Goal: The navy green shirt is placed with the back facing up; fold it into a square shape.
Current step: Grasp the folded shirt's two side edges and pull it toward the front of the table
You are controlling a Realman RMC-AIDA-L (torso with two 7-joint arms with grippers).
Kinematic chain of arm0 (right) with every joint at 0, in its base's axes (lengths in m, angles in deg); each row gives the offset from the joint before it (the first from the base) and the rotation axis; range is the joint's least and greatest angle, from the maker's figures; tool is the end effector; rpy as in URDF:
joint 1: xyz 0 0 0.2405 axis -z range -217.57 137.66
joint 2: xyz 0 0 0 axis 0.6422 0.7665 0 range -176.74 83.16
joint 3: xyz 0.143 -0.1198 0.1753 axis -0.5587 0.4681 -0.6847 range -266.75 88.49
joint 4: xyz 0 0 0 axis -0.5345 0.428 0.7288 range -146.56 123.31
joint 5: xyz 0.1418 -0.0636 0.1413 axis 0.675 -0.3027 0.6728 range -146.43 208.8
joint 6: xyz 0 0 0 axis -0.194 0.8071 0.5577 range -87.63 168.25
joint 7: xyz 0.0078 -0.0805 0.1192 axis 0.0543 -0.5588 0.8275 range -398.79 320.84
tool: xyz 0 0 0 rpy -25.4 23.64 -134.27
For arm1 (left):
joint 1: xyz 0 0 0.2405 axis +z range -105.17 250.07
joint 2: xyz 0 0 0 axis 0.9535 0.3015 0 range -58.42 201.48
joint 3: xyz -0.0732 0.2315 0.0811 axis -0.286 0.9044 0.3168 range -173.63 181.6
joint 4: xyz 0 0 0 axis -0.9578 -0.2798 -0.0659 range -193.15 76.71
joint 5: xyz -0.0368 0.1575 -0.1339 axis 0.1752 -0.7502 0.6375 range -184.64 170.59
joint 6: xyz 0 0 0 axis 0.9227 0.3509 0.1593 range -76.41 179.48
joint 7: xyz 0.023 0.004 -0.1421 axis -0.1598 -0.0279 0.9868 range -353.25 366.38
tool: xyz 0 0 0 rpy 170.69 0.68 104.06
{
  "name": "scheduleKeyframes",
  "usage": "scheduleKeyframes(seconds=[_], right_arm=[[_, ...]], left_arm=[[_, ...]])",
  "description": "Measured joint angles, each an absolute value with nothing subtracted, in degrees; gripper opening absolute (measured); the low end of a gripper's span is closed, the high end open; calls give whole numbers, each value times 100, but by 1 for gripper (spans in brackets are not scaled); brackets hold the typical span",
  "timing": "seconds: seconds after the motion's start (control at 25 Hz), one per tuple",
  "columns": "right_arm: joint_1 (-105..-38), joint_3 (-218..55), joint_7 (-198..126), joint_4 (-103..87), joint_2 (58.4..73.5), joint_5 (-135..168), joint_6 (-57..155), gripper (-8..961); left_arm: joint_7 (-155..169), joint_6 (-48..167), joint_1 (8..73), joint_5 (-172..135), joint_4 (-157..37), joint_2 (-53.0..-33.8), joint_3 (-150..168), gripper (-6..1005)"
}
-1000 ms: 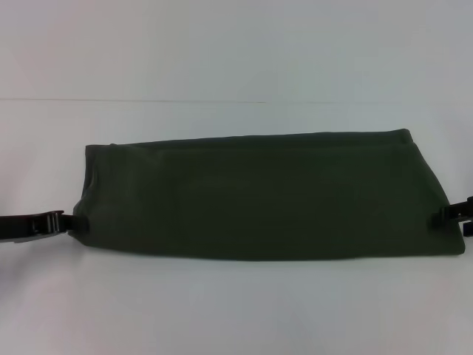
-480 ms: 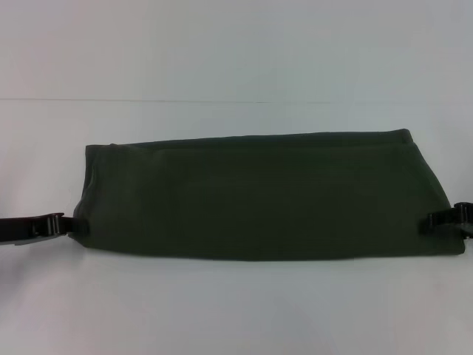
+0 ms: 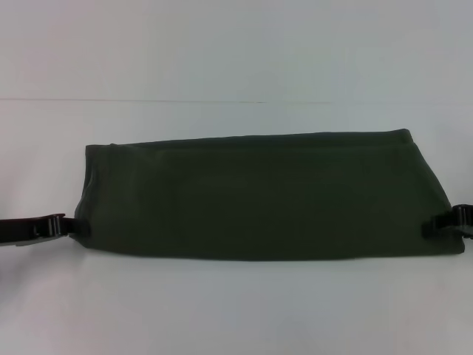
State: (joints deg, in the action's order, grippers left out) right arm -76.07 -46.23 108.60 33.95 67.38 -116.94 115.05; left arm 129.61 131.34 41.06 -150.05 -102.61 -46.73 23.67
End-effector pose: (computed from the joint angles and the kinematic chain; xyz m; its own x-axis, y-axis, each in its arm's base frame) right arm 0.3155 0.3764 0.0477 0.1952 -0.9325 -0.3040 -0.9358 -0.0843 -0.3423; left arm -0.3423 0.3360 0.0463 0.2385 0.8412 0.4853 0.9700 -0.1817 -0.1617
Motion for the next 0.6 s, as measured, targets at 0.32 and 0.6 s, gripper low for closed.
scheduleKeyframes(seconds=[0.32, 0.6], right_arm=[[-7601, -4645, 10766, 3385, 6743, -11684, 11499, 348], [-7614, -4652, 10785, 3381, 6745, -11697, 11500, 46]], left_arm=[[12958, 13143, 4108, -15003, -10261, -4677, 2367, 4], [12949, 13152, 4104, -15008, -10261, -4677, 2367, 3]])
